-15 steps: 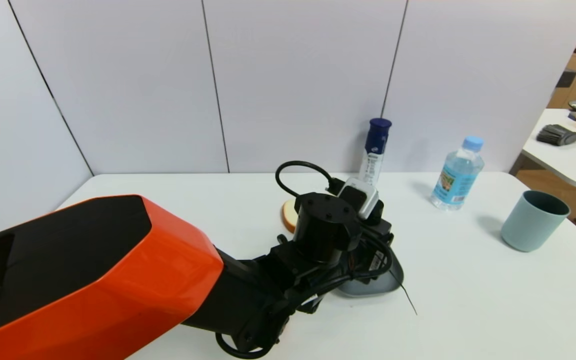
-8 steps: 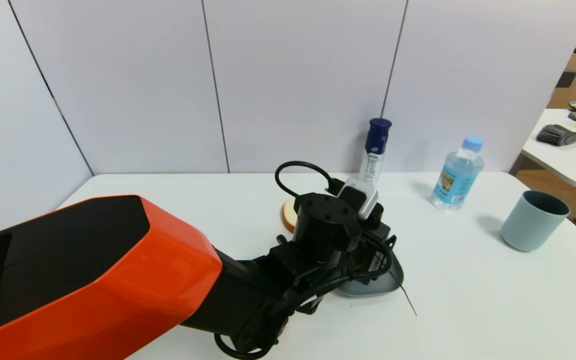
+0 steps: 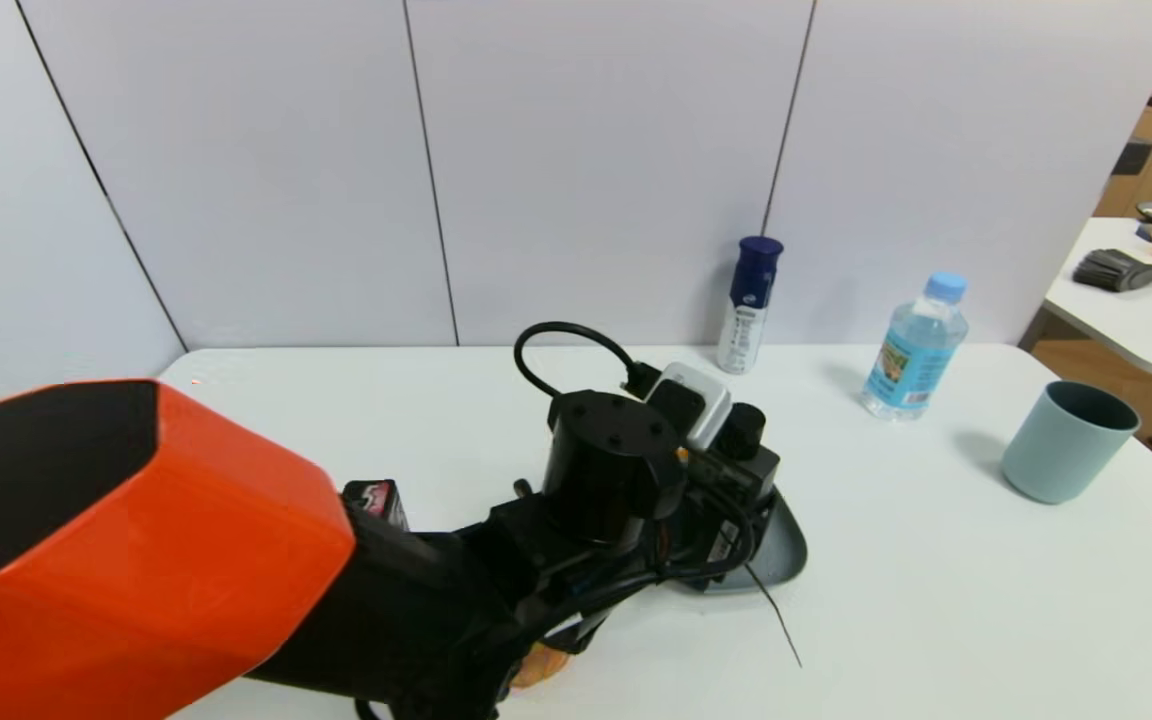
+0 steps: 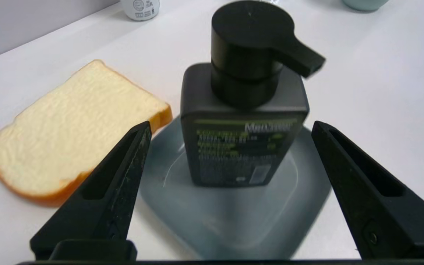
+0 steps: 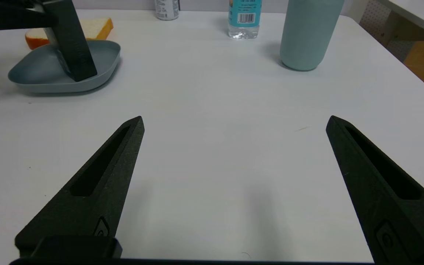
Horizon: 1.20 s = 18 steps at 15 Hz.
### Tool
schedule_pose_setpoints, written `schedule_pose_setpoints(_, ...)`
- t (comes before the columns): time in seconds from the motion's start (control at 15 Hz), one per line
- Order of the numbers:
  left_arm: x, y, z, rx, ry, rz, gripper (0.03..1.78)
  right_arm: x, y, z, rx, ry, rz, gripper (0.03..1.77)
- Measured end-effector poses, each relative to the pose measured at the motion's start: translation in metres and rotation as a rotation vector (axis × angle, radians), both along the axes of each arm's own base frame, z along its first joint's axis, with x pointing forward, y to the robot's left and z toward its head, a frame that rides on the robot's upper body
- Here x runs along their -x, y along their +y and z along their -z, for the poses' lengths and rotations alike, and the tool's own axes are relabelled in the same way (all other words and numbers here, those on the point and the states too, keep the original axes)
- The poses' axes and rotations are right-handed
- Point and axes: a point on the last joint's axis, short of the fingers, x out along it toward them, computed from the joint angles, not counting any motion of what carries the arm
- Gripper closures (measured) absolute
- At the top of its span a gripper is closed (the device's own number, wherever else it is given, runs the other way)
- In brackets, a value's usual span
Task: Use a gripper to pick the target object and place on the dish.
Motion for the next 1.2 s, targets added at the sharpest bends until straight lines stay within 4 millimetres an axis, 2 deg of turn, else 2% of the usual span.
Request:
schedule_pose_setpoints(0.33, 0.038, 0.057, -0.025, -0.014, 0.007, -0.005, 0.17, 0.0, 0.0, 0.0, 0.0, 0.0, 0.0, 0.09)
schedule_pose_setpoints(0.47, 0.043, 0.09, -0.032, -0.024, 0.009, -0.059, 0.16, 0.0, 0.0, 0.0, 0.0, 0.0, 0.0, 0.09)
schedule_pose_setpoints(0.67, 0.029, 0.138, -0.04, -0.001, -0.01, -0.217, 0.14, 0.0, 0.0, 0.0, 0.0, 0.0, 0.0, 0.09)
schedule_pose_setpoints(1.0, -0.005, 0.189, -0.058, 0.067, -0.152, -0.444, 0.14, 0.0, 0.0, 0.0, 0.0, 0.0, 0.0, 0.09)
schedule_pose_setpoints(1.2, -0.013, 0.225, -0.067, 0.026, -0.221, -0.578, 0.12, 0.0, 0.0, 0.0, 0.0, 0.0, 0.0, 0.09)
